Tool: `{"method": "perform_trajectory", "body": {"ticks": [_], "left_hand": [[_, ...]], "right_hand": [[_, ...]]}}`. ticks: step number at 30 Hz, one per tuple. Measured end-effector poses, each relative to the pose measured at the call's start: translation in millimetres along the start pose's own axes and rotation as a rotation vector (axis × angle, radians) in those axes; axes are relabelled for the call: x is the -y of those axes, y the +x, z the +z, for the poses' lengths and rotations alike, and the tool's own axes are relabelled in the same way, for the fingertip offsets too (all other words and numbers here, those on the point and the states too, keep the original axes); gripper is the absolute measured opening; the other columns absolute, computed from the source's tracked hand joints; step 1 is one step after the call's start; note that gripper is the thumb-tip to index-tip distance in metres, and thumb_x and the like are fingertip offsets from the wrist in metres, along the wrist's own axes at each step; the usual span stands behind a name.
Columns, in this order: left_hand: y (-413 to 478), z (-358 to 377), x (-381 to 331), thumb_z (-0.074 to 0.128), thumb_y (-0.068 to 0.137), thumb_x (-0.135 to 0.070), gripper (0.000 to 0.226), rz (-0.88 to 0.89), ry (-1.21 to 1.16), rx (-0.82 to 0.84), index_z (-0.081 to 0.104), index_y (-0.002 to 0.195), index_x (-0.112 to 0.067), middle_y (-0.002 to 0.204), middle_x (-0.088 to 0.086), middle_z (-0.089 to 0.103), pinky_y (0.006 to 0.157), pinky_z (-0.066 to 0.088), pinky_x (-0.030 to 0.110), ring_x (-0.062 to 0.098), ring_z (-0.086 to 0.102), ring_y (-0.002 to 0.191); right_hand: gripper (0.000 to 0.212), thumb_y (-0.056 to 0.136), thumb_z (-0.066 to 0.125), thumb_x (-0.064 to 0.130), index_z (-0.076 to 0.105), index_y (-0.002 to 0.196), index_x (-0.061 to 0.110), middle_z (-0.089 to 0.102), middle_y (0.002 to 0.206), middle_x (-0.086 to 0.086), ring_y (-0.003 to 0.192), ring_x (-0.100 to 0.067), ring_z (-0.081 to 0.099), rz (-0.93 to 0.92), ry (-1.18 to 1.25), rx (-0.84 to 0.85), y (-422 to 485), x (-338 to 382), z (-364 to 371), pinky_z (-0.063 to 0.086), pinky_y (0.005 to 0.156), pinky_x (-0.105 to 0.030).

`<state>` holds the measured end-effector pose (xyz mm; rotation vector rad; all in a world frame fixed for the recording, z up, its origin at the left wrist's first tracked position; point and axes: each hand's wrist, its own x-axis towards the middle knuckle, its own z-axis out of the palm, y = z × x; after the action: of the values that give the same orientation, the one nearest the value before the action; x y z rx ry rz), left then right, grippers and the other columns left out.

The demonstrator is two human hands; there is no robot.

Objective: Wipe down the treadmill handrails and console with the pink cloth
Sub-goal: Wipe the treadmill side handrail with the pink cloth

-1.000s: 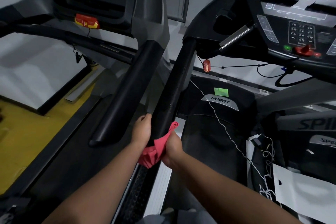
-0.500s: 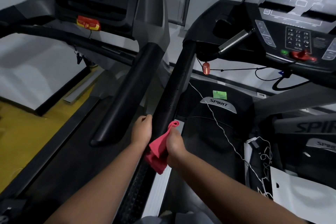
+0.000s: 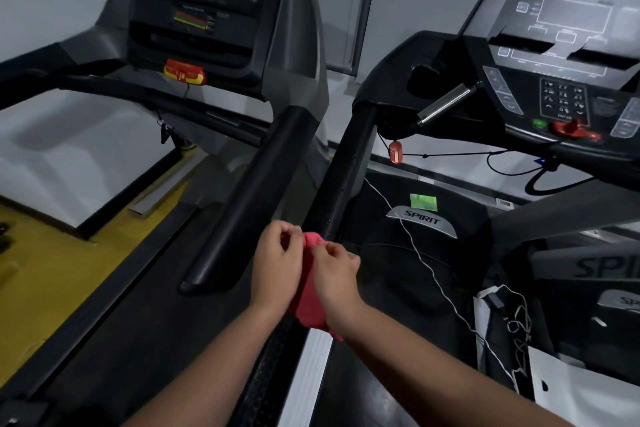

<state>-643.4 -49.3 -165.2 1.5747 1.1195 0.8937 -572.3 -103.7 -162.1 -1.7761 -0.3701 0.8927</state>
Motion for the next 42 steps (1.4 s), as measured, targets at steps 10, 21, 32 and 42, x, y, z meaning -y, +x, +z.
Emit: {"method": "perform_trajectory", "body": {"ticks": [10, 21, 32, 42], "left_hand": [[-12, 4, 1, 0.057, 0.088, -0.039, 0.012, 0.035, 0.217, -0.032, 0.058, 0.087, -0.027, 0.092, -0.013, 0.053, 0.076, 0.049, 0.034, 0.010, 0.057, 0.090], [-8, -3, 9, 0.049, 0.097, -0.030, 0.017, -0.011, 0.272, -0.001, 0.062, 0.107, -0.025, 0.104, -0.007, 0.063, 0.079, 0.049, 0.030, 0.013, 0.061, 0.097], [-22, 11, 8, 0.043, 0.094, -0.051, 0.063, -0.084, 0.422, 0.176, 0.022, 0.148, -0.027, 0.142, 0.004, 0.035, 0.094, 0.040, 0.031, 0.022, 0.044, 0.125], [19, 7, 21, 0.039, 0.094, -0.055, 0.052, -0.379, 0.208, 0.275, 0.063, 0.118, -0.017, 0.117, 0.005, 0.064, 0.094, 0.042, 0.032, 0.023, 0.058, 0.112]], "right_hand": [[0.011, 0.088, 0.063, 0.011, 0.056, 0.097, 0.012, 0.061, 0.078, -0.001, 0.061, -0.010, 0.054, 0.008, 0.188, 0.086, -3, 4, -14, 0.046, 0.052, -0.019], [0.017, 0.084, 0.070, 0.019, 0.058, 0.077, 0.010, 0.056, 0.062, -0.004, 0.050, -0.015, 0.049, 0.024, 0.108, 0.129, -3, 7, -10, 0.039, 0.046, -0.027], [0.031, 0.086, 0.040, 0.003, 0.036, 0.057, 0.012, 0.036, 0.049, 0.000, 0.050, -0.015, 0.035, 0.084, 0.196, 0.028, 11, -3, -9, 0.034, 0.048, -0.024], [0.030, 0.099, 0.042, 0.024, 0.056, 0.075, 0.013, 0.056, 0.068, -0.004, 0.062, -0.017, 0.053, 0.273, 0.134, 0.139, 25, -6, -11, 0.043, 0.059, -0.026]]}}
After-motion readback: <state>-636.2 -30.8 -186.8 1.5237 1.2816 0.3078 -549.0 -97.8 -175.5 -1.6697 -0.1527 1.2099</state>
